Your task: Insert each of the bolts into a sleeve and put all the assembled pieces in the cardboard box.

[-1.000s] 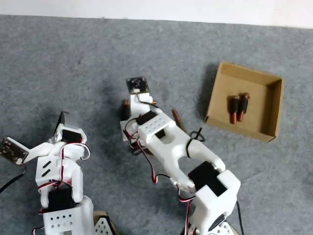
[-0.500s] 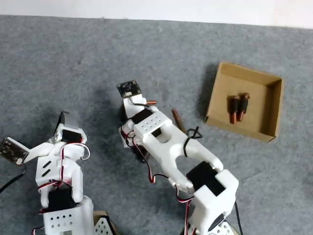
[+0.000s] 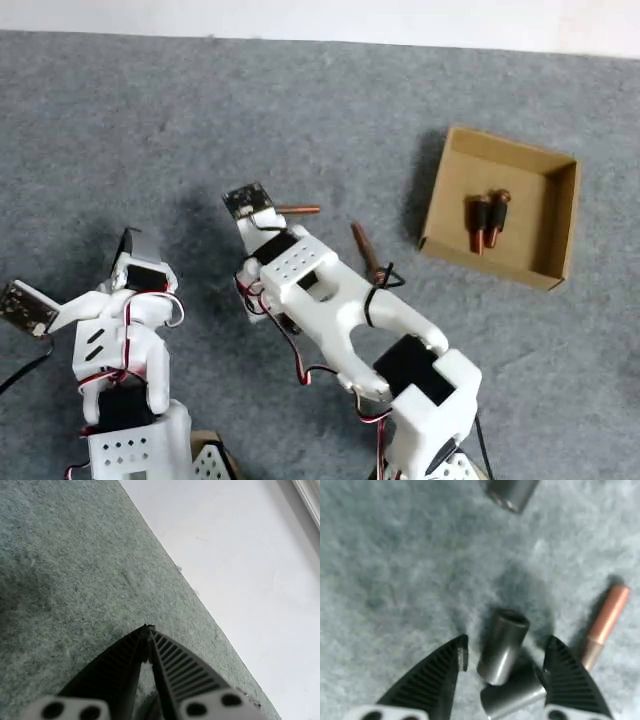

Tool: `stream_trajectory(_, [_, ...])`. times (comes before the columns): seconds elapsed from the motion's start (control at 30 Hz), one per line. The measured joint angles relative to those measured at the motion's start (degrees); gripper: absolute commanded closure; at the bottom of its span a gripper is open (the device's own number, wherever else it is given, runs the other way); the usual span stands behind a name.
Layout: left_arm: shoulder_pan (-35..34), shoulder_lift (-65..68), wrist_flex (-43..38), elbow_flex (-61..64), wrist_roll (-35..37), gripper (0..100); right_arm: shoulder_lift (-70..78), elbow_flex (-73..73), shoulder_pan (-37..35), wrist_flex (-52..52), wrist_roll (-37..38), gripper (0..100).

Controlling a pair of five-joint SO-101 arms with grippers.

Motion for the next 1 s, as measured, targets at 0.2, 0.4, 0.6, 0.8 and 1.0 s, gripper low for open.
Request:
stream_trajectory(0.2, [0.0, 0.0, 0.0, 0.0, 0.0, 99, 0.0, 0.0, 0.0, -2.7, 0.0, 77.8])
stream_trajectory(0.4, [0.0, 0.0, 0.0, 0.0, 0.0, 99, 0.0, 0.0, 0.0, -2.7, 0.0, 77.8])
stream_trajectory(0.6, [0.0, 0.0, 0.0, 0.0, 0.0, 99, 3.0, -0.8, -0.1, -2.7, 0.0, 77.8])
stream_trajectory(0.8, [0.0, 0.0, 0.0, 0.0, 0.0, 99, 7.4, -3.7, -0.2, -0.4, 0.0, 77.8])
stream_trajectory(1.0, [0.0, 0.0, 0.0, 0.0, 0.0, 99, 8.8, -6.6, -0.2, 2.4, 0.0, 77.9])
